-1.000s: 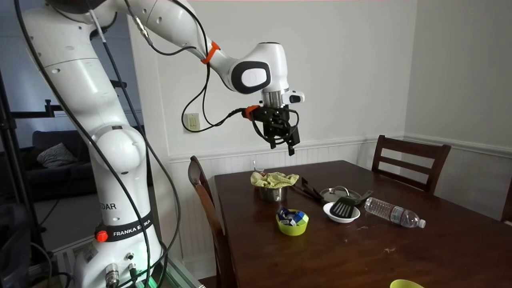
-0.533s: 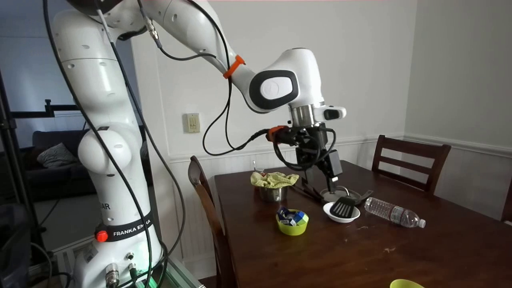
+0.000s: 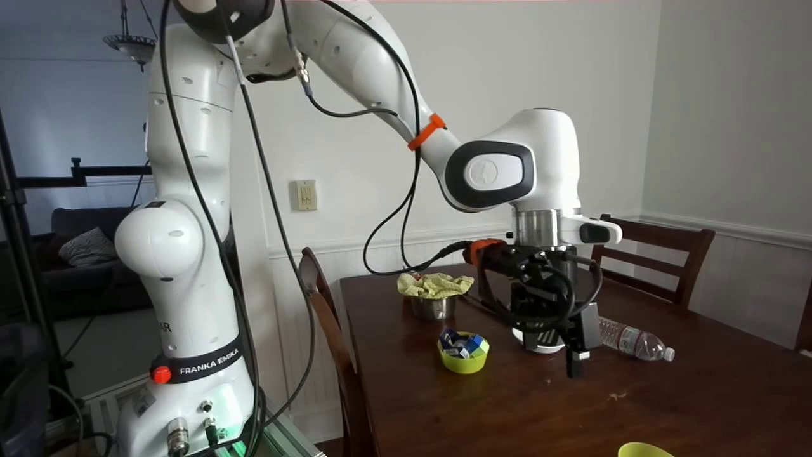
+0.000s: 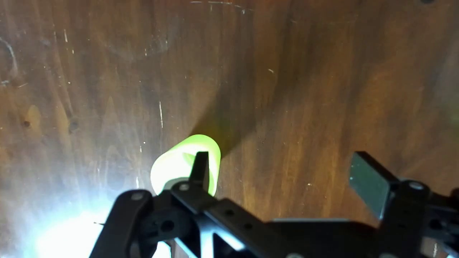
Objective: Move the yellow cup to the left
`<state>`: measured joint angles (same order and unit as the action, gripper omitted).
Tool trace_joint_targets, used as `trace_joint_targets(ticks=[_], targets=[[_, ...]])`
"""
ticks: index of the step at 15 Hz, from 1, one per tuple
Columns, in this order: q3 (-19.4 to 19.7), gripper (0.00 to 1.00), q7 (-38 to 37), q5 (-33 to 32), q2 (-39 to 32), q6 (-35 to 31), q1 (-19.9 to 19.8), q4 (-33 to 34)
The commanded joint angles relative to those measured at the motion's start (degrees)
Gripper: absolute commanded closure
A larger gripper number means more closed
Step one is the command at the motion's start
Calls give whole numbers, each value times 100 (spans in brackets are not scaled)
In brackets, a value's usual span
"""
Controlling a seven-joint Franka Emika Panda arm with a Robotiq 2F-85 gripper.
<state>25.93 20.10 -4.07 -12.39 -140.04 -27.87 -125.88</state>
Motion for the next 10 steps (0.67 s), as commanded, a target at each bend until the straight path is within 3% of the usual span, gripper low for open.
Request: trace_joint_targets(ticks=[1, 3, 5, 8, 10], targets=[[-93, 0, -10, 77, -111, 92, -84, 135], [-109, 0, 25, 2, -195, 49, -61, 166], [-251, 0, 1067, 253, -384, -283, -378, 203], [-822, 0, 2339, 362, -743, -400, -1196, 436], [-1489, 0, 3147, 651, -1017, -368, -1988, 708]])
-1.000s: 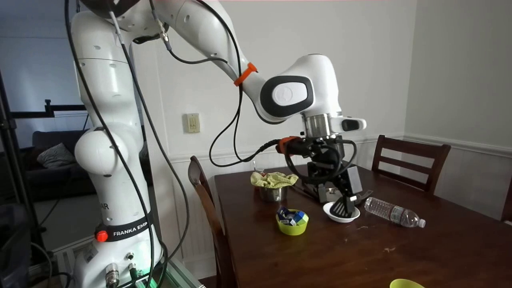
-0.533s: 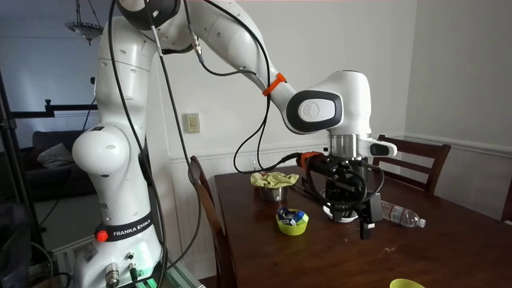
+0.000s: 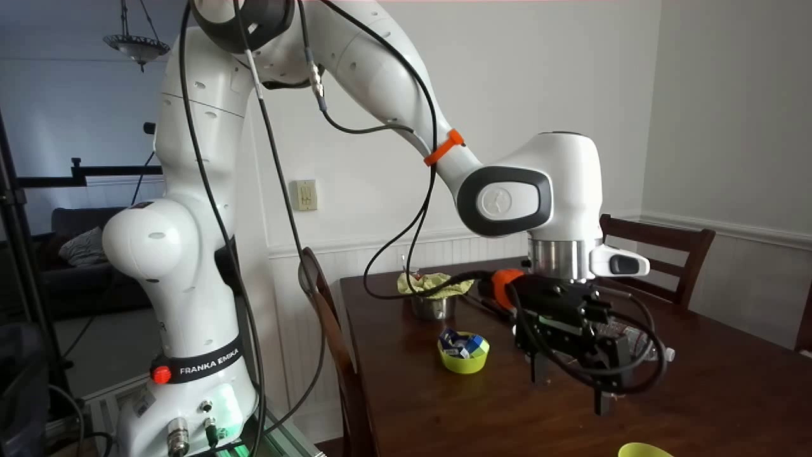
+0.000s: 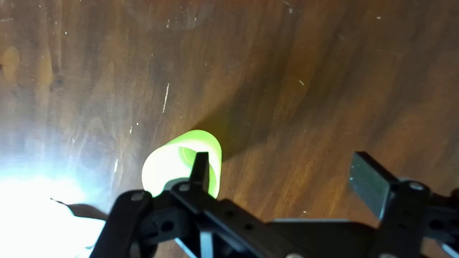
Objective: Move the yellow cup to the left
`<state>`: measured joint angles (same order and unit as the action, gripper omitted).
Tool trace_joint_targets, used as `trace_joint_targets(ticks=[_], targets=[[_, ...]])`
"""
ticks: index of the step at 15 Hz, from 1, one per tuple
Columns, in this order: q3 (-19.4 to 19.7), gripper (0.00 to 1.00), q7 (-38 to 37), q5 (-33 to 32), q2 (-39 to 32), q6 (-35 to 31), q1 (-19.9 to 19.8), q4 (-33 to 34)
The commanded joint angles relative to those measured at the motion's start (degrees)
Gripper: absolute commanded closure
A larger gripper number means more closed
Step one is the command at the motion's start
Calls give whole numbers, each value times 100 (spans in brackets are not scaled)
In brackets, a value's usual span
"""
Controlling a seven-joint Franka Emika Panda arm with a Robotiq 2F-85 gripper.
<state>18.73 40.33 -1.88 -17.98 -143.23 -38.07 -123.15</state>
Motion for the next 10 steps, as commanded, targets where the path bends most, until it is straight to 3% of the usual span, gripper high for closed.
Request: trace_joint_targets(ticks=[1, 4, 10], targets=[[-892, 0, 1539, 693, -714, 43, -1179, 684], [-990, 0, 2185, 1130, -1276, 377, -1519, 1392], [-1105, 0, 1889, 1004, -1926, 538, -1600, 2221]])
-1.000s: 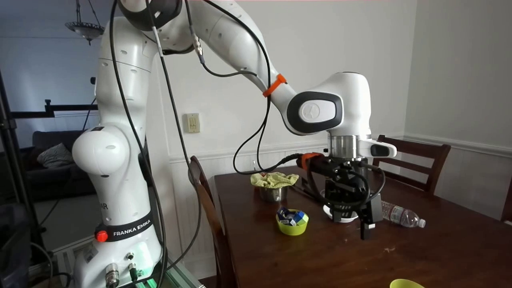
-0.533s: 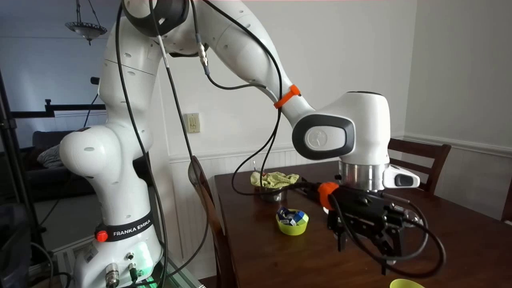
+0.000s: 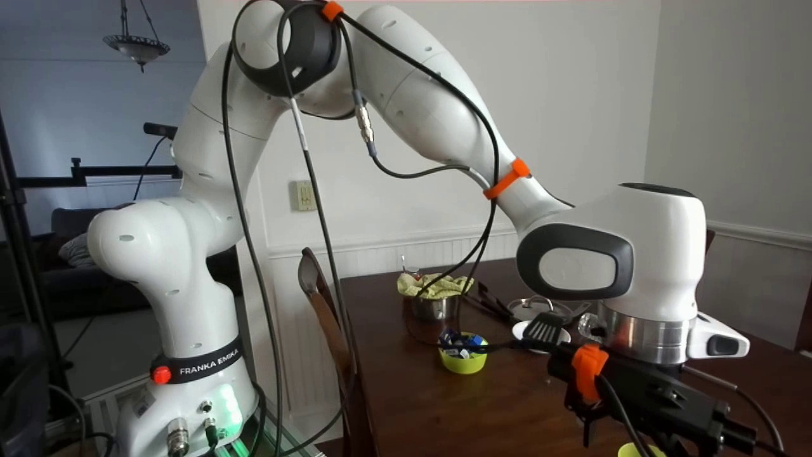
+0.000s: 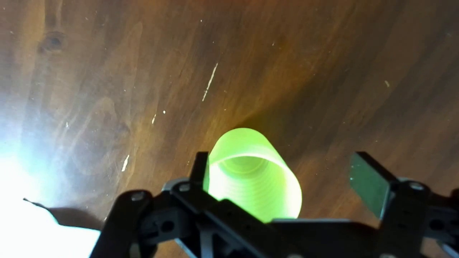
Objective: Move the yellow cup to the left
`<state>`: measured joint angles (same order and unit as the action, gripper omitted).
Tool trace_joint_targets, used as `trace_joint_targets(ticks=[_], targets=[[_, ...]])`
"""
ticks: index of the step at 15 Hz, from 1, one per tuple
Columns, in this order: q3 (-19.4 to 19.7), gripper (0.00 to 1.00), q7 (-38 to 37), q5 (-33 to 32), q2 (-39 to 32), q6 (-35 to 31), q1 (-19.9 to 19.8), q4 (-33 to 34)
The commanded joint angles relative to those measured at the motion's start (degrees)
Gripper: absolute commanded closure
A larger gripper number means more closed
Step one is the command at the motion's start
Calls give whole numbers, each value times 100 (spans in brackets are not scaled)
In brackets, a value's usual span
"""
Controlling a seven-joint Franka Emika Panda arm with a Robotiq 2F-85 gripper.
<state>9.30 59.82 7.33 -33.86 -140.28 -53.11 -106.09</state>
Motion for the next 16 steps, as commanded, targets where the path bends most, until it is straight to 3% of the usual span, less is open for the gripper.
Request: trace_joint_targets(ticks=[1, 2, 3, 6, 11, 14, 16], targets=[[-191, 3, -96, 83, -376, 272, -90, 568], [-210, 7, -132, 60, -404, 274, -72, 591], [-228, 21, -167, 22, -463, 306, -49, 666], [-257, 46, -168, -28, -482, 246, -15, 653], [-169, 81, -290, -151, -423, 87, 112, 512], [-70, 99, -495, -259, -274, -33, 229, 336], [61, 100, -769, -422, -179, -198, 389, 153]])
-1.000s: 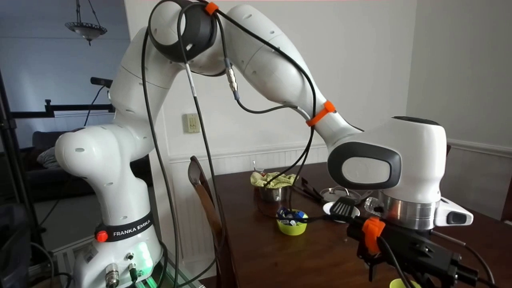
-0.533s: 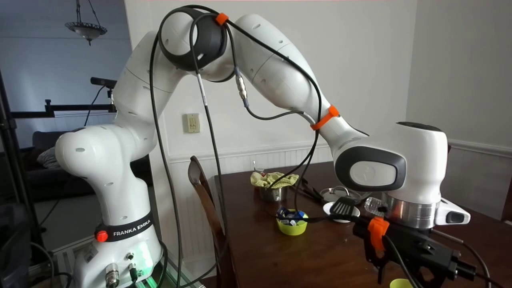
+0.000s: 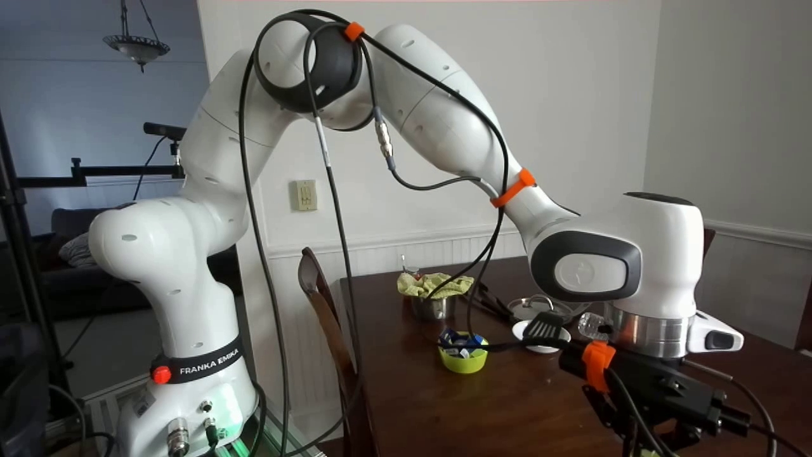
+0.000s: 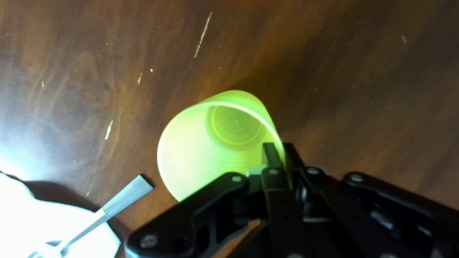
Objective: Move the yellow cup to the left
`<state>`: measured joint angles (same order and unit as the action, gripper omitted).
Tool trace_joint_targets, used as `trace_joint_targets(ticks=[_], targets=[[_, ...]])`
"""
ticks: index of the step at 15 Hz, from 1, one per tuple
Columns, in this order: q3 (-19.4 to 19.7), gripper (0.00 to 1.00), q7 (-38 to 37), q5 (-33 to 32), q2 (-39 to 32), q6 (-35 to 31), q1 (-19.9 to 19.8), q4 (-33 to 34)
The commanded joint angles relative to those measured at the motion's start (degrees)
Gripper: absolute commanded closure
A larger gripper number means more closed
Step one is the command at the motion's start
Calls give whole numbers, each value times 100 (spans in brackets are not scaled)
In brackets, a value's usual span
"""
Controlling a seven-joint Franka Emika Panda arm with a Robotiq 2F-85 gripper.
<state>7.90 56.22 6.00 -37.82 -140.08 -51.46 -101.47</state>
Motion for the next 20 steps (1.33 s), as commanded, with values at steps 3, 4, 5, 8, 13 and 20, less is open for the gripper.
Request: trace_joint_targets(ticks=[3, 4, 5, 8, 13, 20], targets=[[252, 99, -737, -309, 568, -518, 299, -541], [30, 99, -421, -113, 893, -867, 141, -775], [-76, 99, -209, -108, 1145, -1122, 113, -949], [-303, 99, 270, -168, 1901, -1427, 255, -1351], [-514, 96, 745, 465, 2201, -1237, 548, -1220], [-932, 99, 1621, 1121, 2390, -1224, 660, -1411]])
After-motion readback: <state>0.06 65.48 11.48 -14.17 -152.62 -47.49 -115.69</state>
